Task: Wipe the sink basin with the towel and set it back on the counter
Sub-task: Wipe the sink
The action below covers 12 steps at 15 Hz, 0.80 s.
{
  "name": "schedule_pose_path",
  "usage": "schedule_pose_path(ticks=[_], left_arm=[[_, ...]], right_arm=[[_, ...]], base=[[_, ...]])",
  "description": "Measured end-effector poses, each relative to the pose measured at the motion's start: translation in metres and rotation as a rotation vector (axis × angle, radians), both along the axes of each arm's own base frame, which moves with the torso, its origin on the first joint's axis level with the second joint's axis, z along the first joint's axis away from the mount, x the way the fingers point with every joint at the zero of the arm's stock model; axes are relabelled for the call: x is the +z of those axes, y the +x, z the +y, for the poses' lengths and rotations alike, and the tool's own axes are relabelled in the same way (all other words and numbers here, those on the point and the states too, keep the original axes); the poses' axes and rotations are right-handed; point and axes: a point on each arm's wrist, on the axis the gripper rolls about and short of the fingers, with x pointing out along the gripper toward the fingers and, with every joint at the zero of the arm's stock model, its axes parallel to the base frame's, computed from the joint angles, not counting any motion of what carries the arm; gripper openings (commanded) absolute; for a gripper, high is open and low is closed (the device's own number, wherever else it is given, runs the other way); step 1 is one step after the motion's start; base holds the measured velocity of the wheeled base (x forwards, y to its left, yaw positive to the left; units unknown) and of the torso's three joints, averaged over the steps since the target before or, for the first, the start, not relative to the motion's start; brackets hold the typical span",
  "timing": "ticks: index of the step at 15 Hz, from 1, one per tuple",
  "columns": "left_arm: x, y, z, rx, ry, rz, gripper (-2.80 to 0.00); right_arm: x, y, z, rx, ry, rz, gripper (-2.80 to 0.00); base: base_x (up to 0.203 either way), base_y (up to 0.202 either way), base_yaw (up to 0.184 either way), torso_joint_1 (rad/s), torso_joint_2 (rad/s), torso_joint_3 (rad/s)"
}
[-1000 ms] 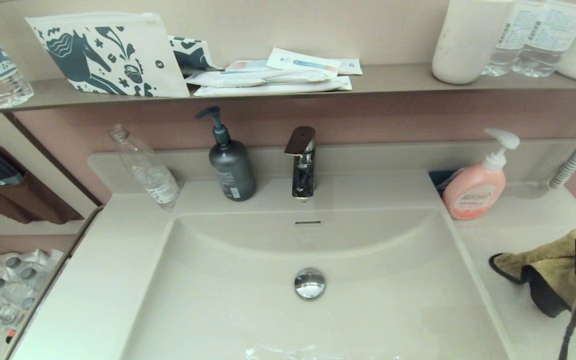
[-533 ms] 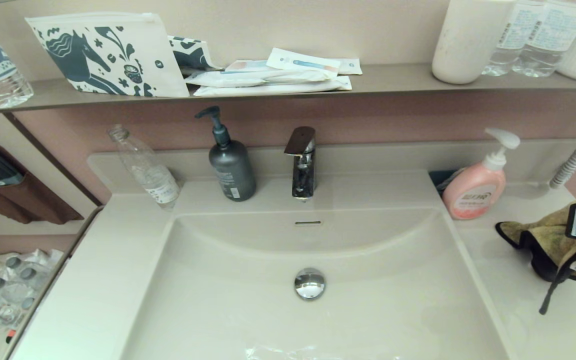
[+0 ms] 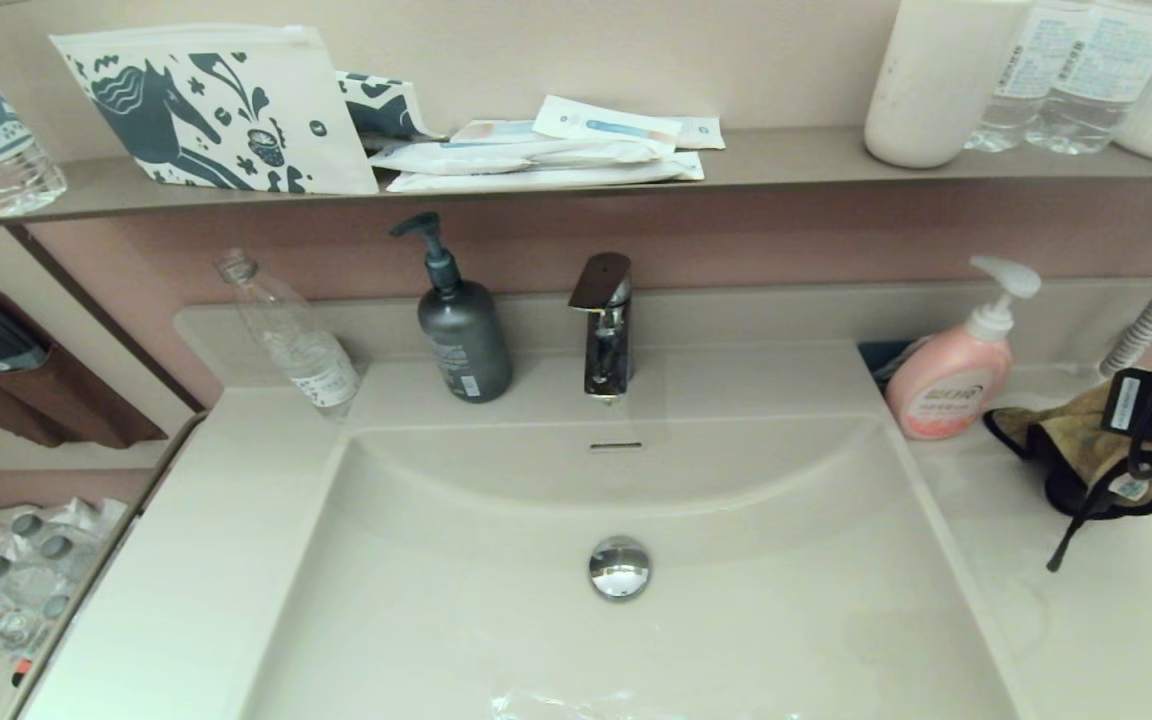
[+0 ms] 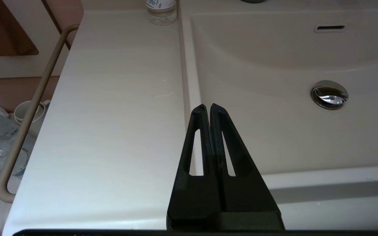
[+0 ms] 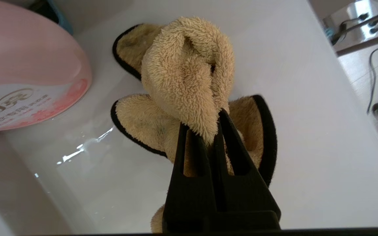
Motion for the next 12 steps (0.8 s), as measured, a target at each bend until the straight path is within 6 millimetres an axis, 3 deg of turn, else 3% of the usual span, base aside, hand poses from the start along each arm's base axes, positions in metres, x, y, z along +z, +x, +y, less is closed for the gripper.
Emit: schedule_pose_path(ticks=[2,4,8,12], left_arm=[[0.000,0.000,0.000,0.000,0.000,0.000,-2.80],[0.000,0.000,0.000,0.000,0.000,0.000,-2.80],[0.000,0.000,0.000,0.000,0.000,0.000,-2.80],[0.000,0.000,0.000,0.000,0.000,0.000,-2.80]], right_arm=[[-0.002,-0.006,0.018,0.040,0.035,0.041,-2.80],[0.002,-0.017,0.049,0.124,0.069,0.082,-2.80],[0.031,-0.042,0.119,0.293,0.124,0.069,-2.80],[0.052,-0.035,0.183,0.401,0.123,-0.012,-2.80]], base=[[0.000,0.000,0.000,0.000,0.00,0.000],[0.000,0.000,0.000,0.000,0.00,0.000],[0.000,0.000,0.000,0.000,0.00,0.000],[0.000,0.000,0.000,0.000,0.00,0.000]])
